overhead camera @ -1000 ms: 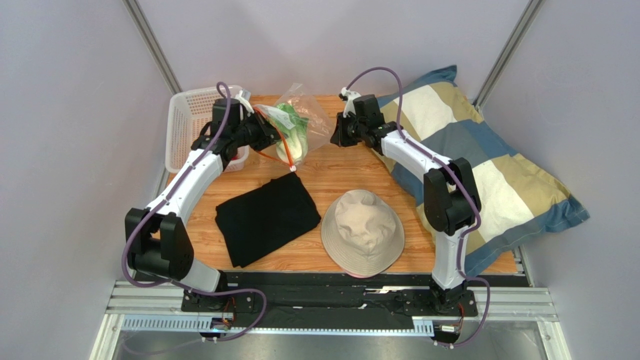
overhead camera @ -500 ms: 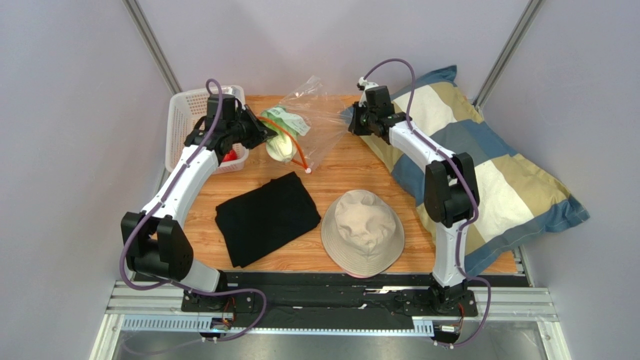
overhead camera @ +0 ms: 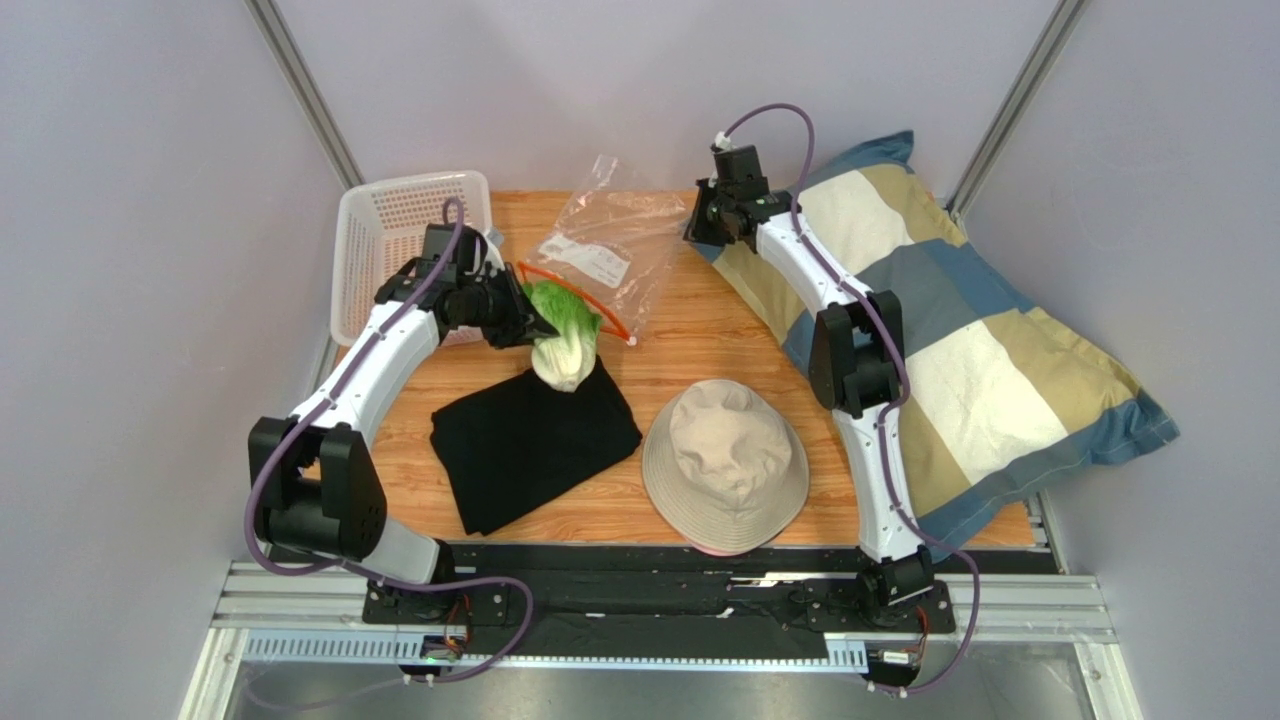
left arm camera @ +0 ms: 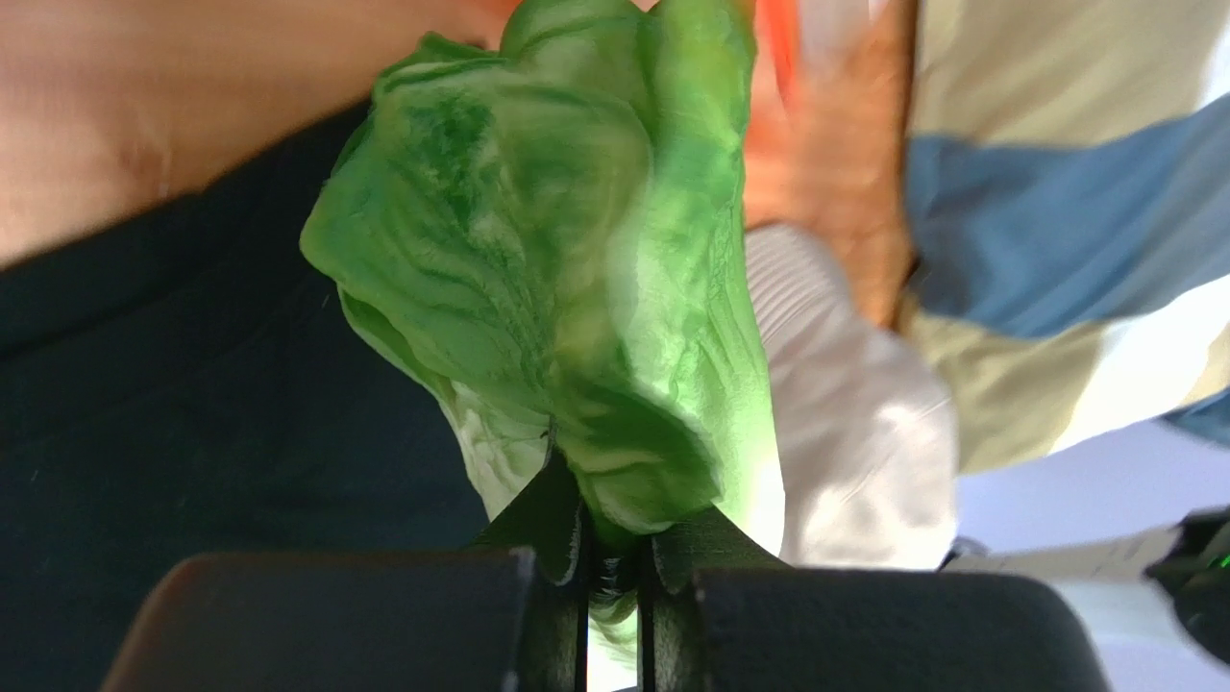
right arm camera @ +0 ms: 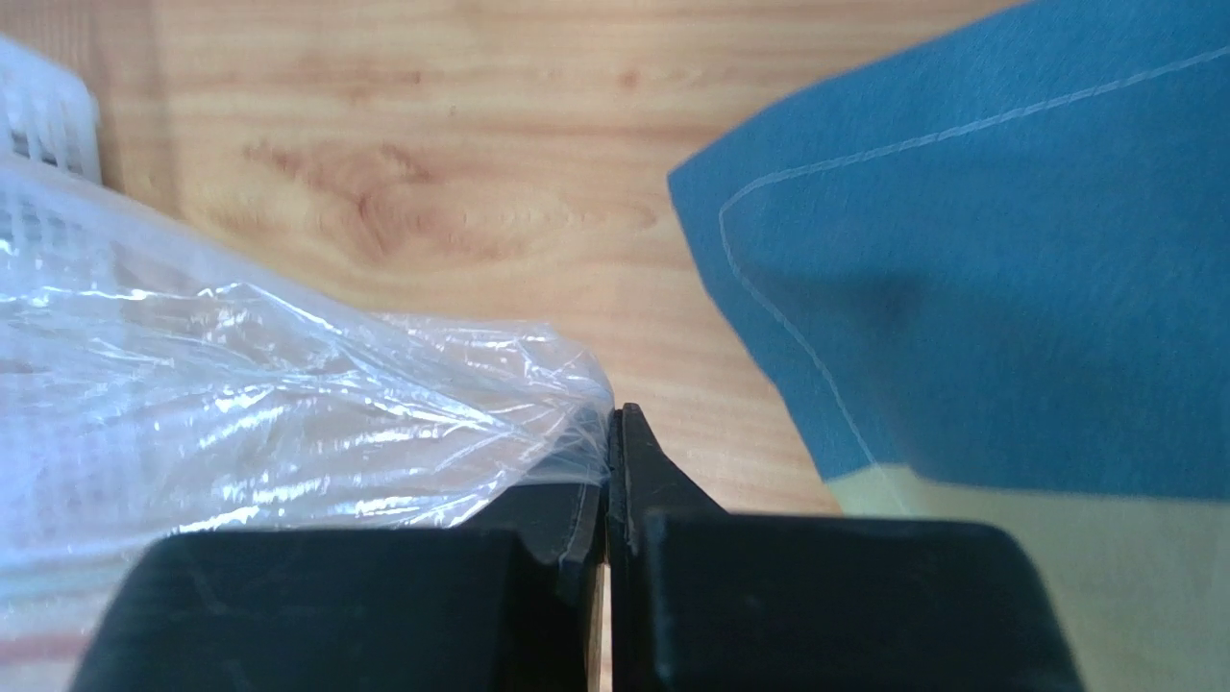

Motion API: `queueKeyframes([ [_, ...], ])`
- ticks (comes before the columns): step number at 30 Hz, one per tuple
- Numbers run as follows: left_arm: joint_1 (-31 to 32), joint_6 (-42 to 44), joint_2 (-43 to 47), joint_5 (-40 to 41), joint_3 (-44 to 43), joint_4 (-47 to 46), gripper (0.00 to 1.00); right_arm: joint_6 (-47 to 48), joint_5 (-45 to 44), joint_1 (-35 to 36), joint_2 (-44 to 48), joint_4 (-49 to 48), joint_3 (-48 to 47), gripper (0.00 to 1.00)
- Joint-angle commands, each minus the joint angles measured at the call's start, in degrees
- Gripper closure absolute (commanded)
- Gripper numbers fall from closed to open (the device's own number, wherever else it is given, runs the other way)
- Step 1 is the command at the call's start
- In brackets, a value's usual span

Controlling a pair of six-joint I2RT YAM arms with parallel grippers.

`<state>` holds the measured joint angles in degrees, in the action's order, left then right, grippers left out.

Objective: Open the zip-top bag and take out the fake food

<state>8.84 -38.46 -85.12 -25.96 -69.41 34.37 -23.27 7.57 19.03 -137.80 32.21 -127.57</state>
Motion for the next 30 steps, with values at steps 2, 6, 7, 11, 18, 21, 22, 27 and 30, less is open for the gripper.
queueKeyframes([
  [2,-0.67,10.50,4.07,-2.53,1.46,9.57,1.00,-9.60,-3.27,-1.10,-4.67,-2.30,-8.05,1.00],
  [6,-0.67,15.33,8.56,-1.03,2.87,14.31,1.00,-13.38,-5.63,-0.66,-5.54,-7.59,-7.69,1.00],
  [7,-0.67,15.60,9.79,-0.51,3.31,15.80,1.00,-13.21,-6.07,-0.31,-6.34,-8.03,-9.70,1.00],
  [11,-0.75,13.94,21.97,2.47,7.96,14.24,1.00,-11.98,-4.85,0.22,-10.56,-7.16,-15.33,0.96],
  [18,-4.26,9.72,27.04,19.18,6.58,5.28,1.00,-10.75,-3.01,1.89,-7.23,-5.75,-8.23,0.92],
  [21,-6.72,10.33,17.21,21.64,-1.06,4.04,1.00,-11.27,-1.69,2.33,-4.77,-4.26,-5.77,0.86],
  [22,-7.78,10.25,11.79,21.56,-2.73,1.86,1.00,-11.36,-1.25,2.42,-4.41,-3.39,-5.94,0.82],
  [27,-16.55,10.41,-4.59,19.98,-16.35,-1.15,1.00,-12.06,-0.72,2.77,-0.90,4.44,-5.77,0.33],
  [30,-19.99,11.47,-13.64,17.35,-23.83,-2.37,1.00,-11.72,-0.28,2.95,2.43,8.12,-5.14,0.10],
])
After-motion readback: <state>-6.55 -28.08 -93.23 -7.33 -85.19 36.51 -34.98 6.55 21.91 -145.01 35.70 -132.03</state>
